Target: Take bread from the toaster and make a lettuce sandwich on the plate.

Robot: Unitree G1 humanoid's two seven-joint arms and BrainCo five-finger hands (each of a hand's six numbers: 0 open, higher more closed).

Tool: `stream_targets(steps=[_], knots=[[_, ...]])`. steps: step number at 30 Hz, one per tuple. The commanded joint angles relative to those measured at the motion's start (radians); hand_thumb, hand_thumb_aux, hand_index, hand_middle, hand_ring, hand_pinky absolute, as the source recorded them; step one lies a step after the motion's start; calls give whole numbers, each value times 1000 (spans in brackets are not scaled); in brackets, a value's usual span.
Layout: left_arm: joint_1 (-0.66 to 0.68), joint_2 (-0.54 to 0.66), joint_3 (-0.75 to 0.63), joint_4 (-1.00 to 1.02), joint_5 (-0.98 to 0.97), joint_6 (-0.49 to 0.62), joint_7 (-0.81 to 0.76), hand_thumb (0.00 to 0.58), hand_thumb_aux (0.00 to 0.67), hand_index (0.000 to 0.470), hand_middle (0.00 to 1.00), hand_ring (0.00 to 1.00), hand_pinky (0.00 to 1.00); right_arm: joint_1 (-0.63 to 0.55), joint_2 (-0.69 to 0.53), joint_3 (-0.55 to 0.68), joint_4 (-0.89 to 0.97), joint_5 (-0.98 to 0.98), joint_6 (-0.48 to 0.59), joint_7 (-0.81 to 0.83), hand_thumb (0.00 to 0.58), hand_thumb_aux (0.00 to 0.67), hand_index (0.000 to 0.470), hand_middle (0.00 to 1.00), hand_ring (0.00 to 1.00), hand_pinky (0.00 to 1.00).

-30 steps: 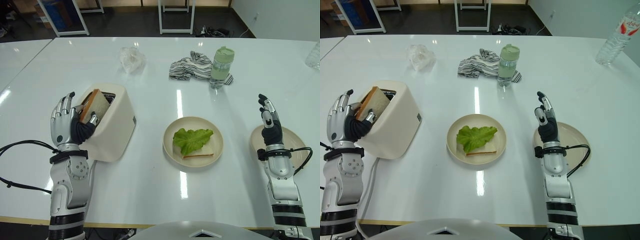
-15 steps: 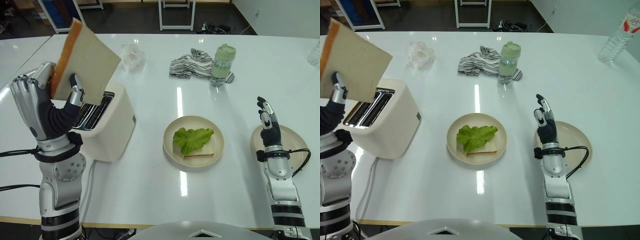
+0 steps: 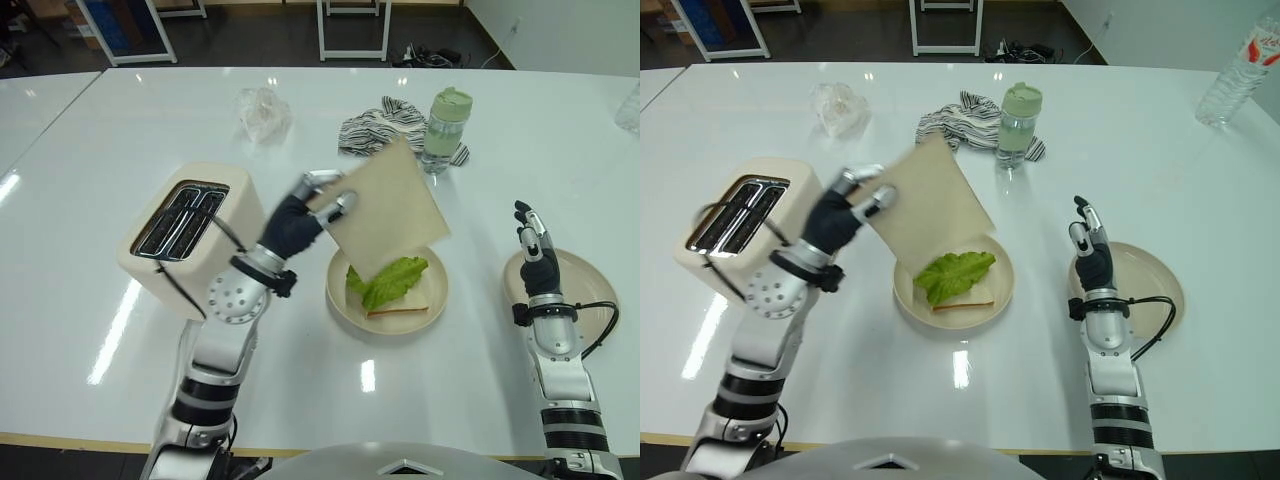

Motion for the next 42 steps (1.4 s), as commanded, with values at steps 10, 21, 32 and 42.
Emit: stream_targets(steps=[10, 21, 32, 42], knots=[[-353, -40, -112, 678, 85, -164, -327, 580, 670, 470, 1000, 1000, 1000, 24, 27, 30, 49, -45, -10, -14, 0, 0, 0, 0, 0, 0], [-465, -57, -64, 914, 108, -244, -353, 580, 670, 470, 1000, 1000, 1000, 19, 22, 33, 69, -57, -11, -18, 0, 0, 0, 0, 0, 0], [-533, -95, -57, 1145, 150, -282, -375, 580, 670, 470, 1000, 1000, 1000, 19, 15, 31, 74, -64, -13, -15, 0, 0, 0, 0, 0, 0], [-588, -130, -40, 1330, 188, -317, -345, 580, 670, 470, 1000, 1000, 1000, 25, 13, 30, 70, -67, -14, -14, 0, 0, 0, 0, 0, 0]])
